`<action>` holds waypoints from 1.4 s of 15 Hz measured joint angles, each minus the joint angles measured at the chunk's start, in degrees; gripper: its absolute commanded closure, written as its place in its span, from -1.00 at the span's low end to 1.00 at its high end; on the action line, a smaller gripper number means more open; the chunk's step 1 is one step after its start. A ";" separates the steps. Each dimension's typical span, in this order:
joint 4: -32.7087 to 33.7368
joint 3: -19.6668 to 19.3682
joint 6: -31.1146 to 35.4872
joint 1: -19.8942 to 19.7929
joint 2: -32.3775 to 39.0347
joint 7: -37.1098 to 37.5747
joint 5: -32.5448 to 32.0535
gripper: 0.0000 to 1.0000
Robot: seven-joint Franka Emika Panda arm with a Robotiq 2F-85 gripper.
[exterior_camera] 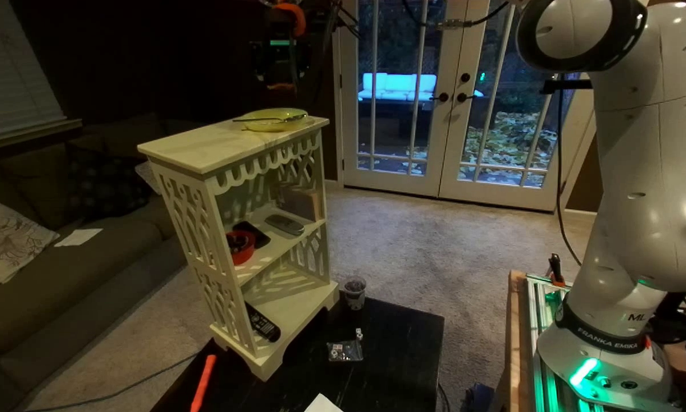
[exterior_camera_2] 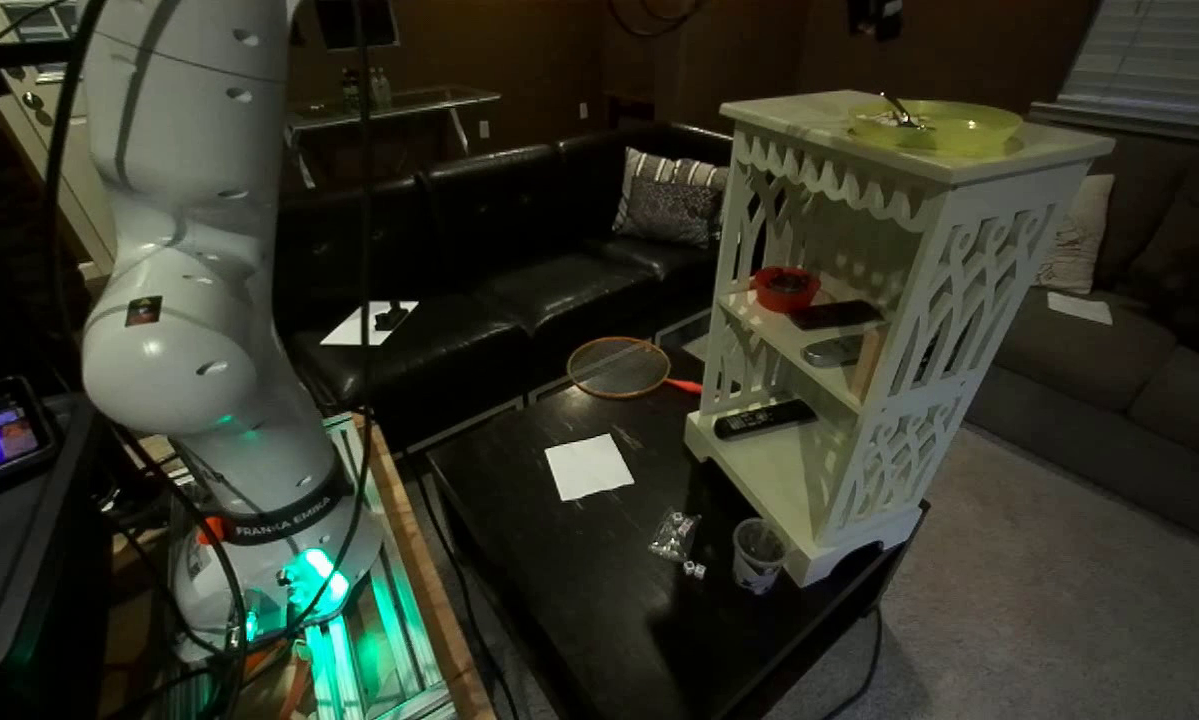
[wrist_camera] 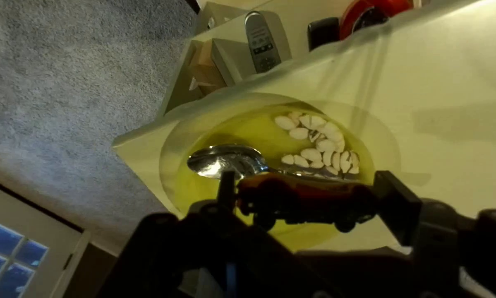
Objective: Remove the black object from the yellow plate and put it in the orange bowl on the first shelf
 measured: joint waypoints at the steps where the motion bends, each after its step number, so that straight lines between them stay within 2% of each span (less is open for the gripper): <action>1: -1.42 0.17 -0.71 -0.78 -1.48 -3.42 0.98 -0.16; 6: -11.82 0.34 -3.97 -4.15 -9.47 -19.59 5.35 -0.16; 10: -21.96 0.19 -6.97 -5.19 -16.07 -29.70 6.32 -0.16; 11: -24.13 0.08 -7.84 -5.19 -17.41 -30.76 6.31 -0.66; 16: -24.75 -2.07 -7.87 -3.25 -17.54 -30.88 6.30 -0.66; 17: -24.75 -2.10 -7.87 -3.24 -17.54 -30.88 6.30 -0.16; 21: -25.67 -3.49 -6.78 -2.08 -17.55 -31.54 6.26 -0.16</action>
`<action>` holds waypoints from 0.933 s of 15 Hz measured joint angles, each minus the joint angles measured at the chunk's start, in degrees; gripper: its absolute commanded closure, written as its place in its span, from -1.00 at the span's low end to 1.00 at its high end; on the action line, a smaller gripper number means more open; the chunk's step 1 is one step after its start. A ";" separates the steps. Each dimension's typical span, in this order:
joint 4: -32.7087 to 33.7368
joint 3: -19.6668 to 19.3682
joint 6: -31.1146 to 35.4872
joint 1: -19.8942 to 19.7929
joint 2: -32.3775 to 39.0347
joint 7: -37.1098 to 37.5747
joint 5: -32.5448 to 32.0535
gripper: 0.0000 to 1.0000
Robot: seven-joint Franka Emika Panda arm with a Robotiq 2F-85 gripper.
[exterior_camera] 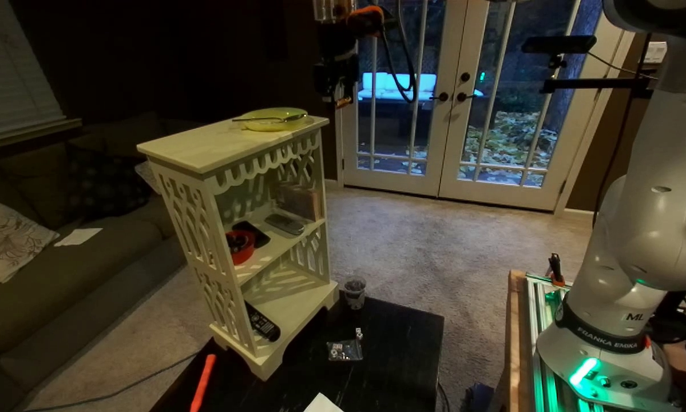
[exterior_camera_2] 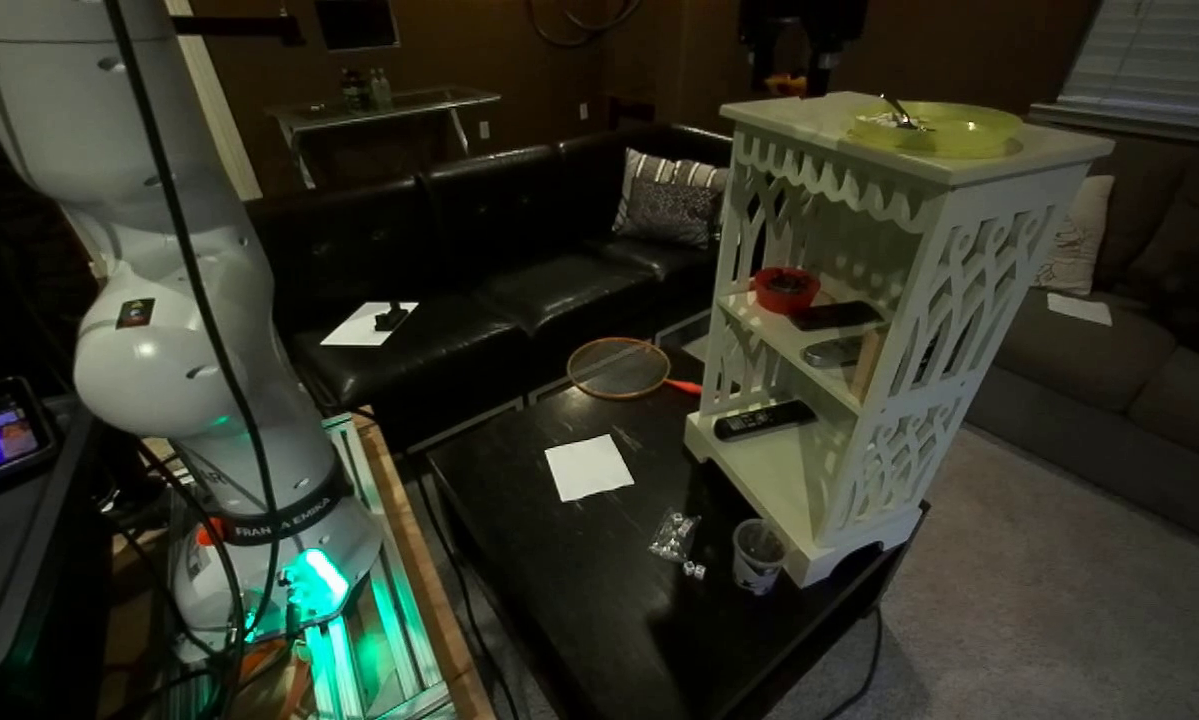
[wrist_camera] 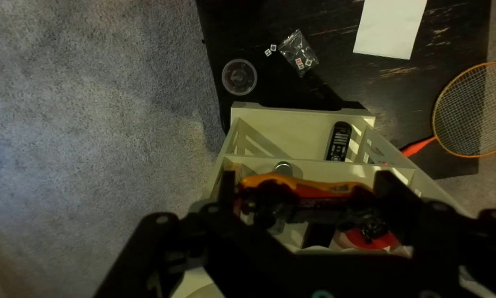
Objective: Remove the black object from the yellow plate and put it in the orange bowl on the first shelf
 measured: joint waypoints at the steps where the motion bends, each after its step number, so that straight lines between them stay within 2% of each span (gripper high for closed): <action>1: -1.42 -0.45 1.43 0.21 -0.21 -1.54 0.00 -0.16; 4: -9.73 -2.43 10.79 0.12 -2.01 -9.26 2.36 -0.16; 9: -25.61 -7.18 29.34 -0.23 -5.36 -22.34 14.44 -0.16; 11: -32.20 -8.10 35.11 -0.22 -6.65 -26.70 18.50 -0.16; 14: -42.28 -8.22 42.83 0.55 -8.85 -31.21 20.41 -0.16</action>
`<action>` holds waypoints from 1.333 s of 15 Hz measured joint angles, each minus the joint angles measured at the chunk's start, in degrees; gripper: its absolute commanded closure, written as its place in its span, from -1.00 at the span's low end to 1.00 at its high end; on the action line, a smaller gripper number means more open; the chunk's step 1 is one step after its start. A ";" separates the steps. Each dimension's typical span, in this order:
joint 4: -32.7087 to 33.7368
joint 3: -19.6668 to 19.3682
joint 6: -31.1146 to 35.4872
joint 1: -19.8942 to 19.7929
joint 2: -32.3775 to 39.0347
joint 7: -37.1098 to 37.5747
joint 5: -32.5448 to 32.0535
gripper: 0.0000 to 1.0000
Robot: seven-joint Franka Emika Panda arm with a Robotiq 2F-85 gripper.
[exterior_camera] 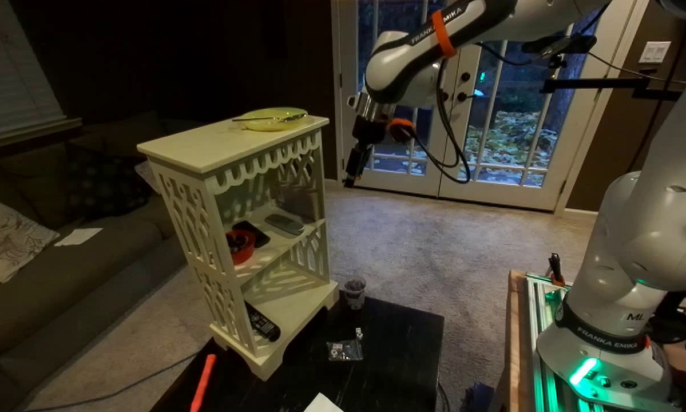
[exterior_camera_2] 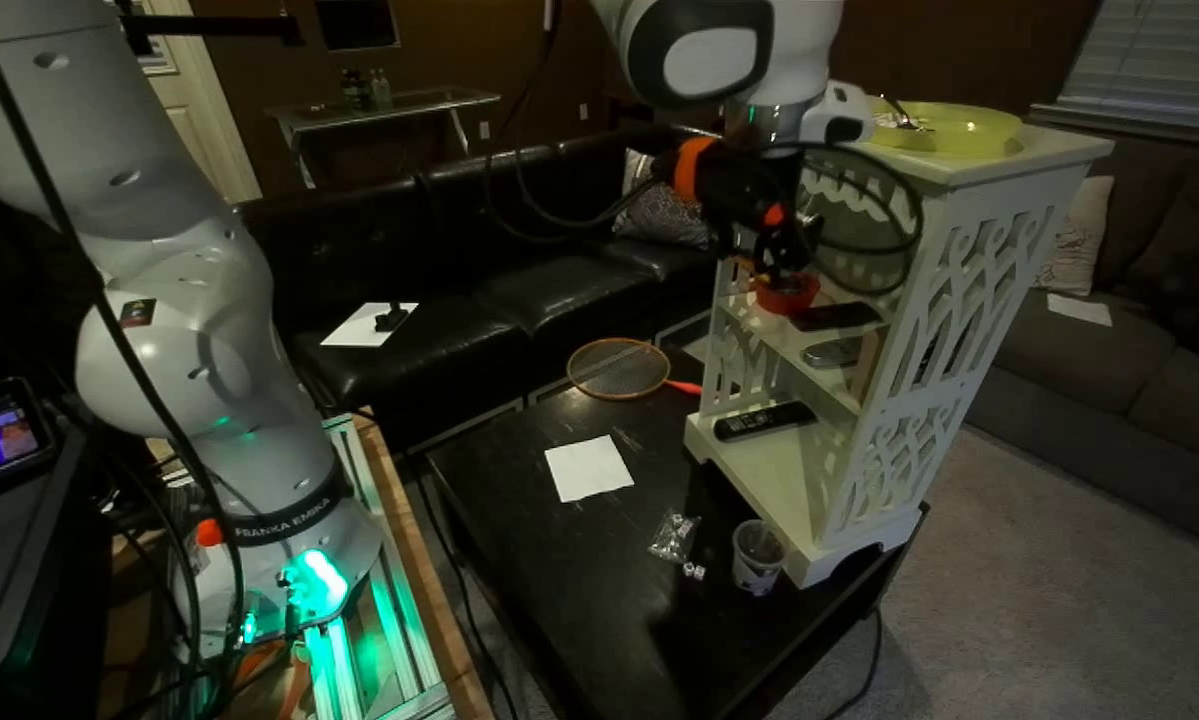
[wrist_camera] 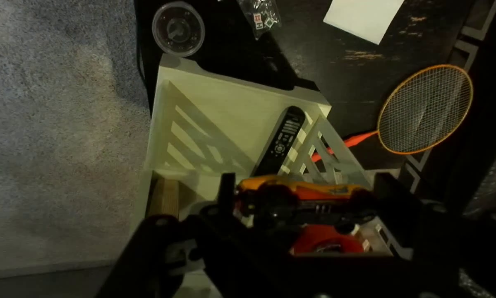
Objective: Remove the black object from the yellow plate and put it in the orange bowl on the first shelf
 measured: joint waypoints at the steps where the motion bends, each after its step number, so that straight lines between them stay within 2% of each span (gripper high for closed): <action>1: -3.45 0.05 2.24 0.62 -0.93 -1.15 0.20 -0.16; 2: -6.84 0.23 4.04 1.34 -2.08 -2.19 0.21 -0.66; 4: -12.95 0.70 6.14 2.74 -5.06 -3.35 -0.13 -0.66; 6: -16.01 0.92 6.82 3.29 -7.60 -3.54 -0.17 -0.66; 7: -16.53 0.91 6.83 3.28 -8.37 -3.62 -0.18 -0.16; 11: -16.79 -0.24 8.00 4.69 -8.60 -3.60 1.63 -0.16; 13: -18.66 -1.48 14.26 7.60 -8.21 -5.07 9.02 -0.16; 16: -24.11 -4.11 28.76 15.50 -7.86 -10.80 23.12 -0.16; 20: -27.02 -10.77 47.29 33.62 -7.94 -18.54 41.35 -0.16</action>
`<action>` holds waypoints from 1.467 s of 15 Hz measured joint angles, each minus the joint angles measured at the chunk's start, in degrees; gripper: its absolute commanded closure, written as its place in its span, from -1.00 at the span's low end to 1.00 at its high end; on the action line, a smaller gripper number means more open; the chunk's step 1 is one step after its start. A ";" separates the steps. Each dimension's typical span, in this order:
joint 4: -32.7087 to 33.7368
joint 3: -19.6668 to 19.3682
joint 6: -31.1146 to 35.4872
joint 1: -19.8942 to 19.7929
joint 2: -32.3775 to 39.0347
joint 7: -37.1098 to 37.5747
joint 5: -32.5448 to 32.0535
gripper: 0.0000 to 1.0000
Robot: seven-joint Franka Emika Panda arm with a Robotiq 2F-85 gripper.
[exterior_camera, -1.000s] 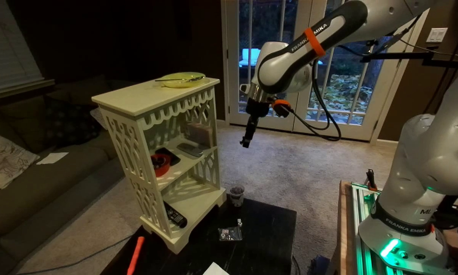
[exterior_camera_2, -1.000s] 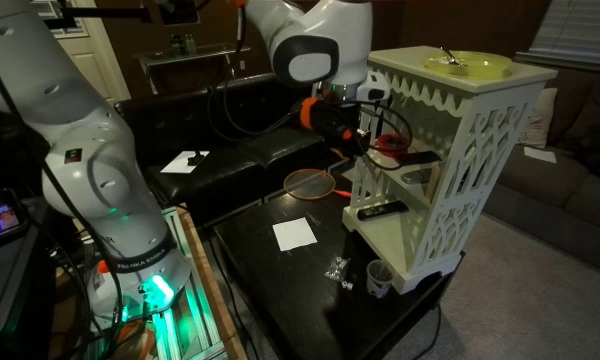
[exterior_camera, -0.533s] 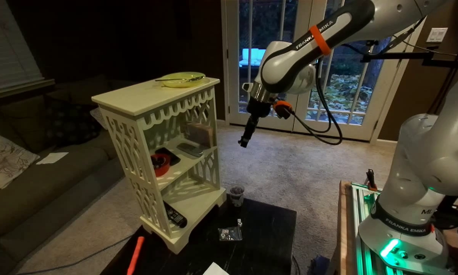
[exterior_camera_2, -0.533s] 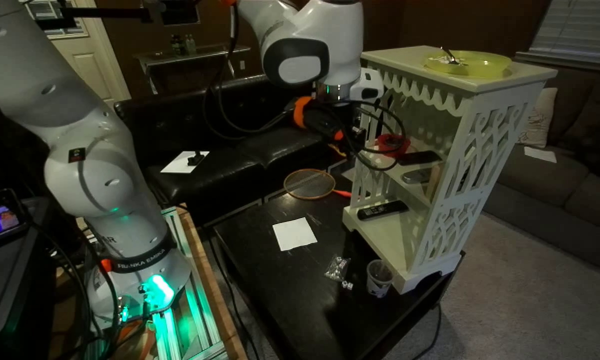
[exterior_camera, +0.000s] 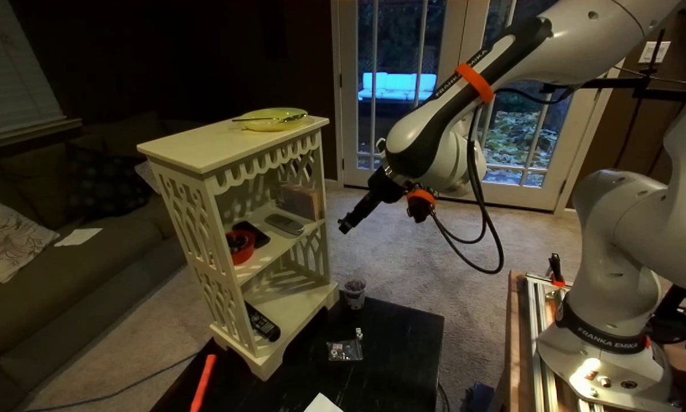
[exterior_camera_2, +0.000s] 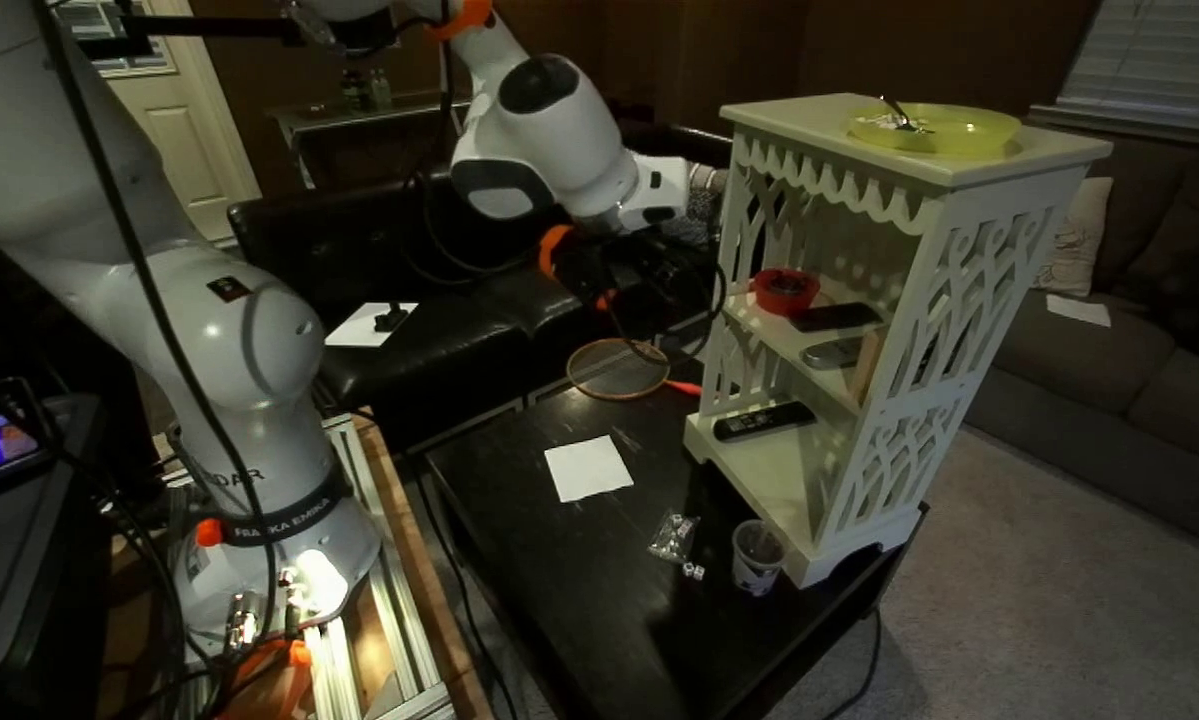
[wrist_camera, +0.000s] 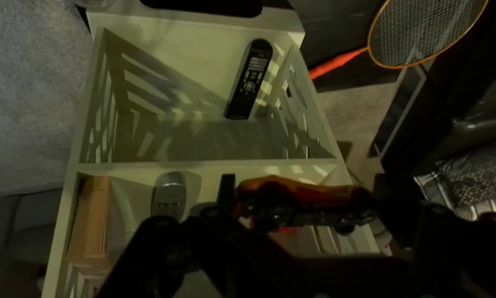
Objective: Remove the black object from the yellow plate and put it in the orange bowl on the first shelf
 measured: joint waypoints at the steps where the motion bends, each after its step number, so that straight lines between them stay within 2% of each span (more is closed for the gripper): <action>1: 0.47 -1.85 3.44 4.78 0.00 -1.63 3.91 -0.16; 2: 1.11 -3.86 6.31 9.13 0.00 -2.24 6.04 -0.16; 4: 2.84 -8.41 9.89 16.37 0.04 -1.42 6.37 -0.16; 5: 3.66 -10.95 10.00 19.23 0.15 -0.65 6.01 -0.66; 7: 4.41 -15.55 7.01 22.77 0.77 -0.38 5.29 -0.66; 8: 4.55 -16.67 6.23 23.23 1.11 -0.38 5.08 -0.66; 9: 4.62 -17.11 6.02 23.30 1.36 -0.38 4.90 -0.16; 12: 4.68 -17.30 5.92 23.40 1.57 -0.39 4.81 -0.16; 14: 5.71 -19.02 5.97 25.66 1.56 -0.28 4.93 -0.16; 16: 7.89 -22.18 7.06 30.39 1.59 -0.25 4.98 -0.16; 19: 10.72 -28.56 11.03 39.70 2.15 0.03 4.72 -0.16; 22: 11.36 -35.74 14.72 47.77 3.83 4.17 2.88 -0.16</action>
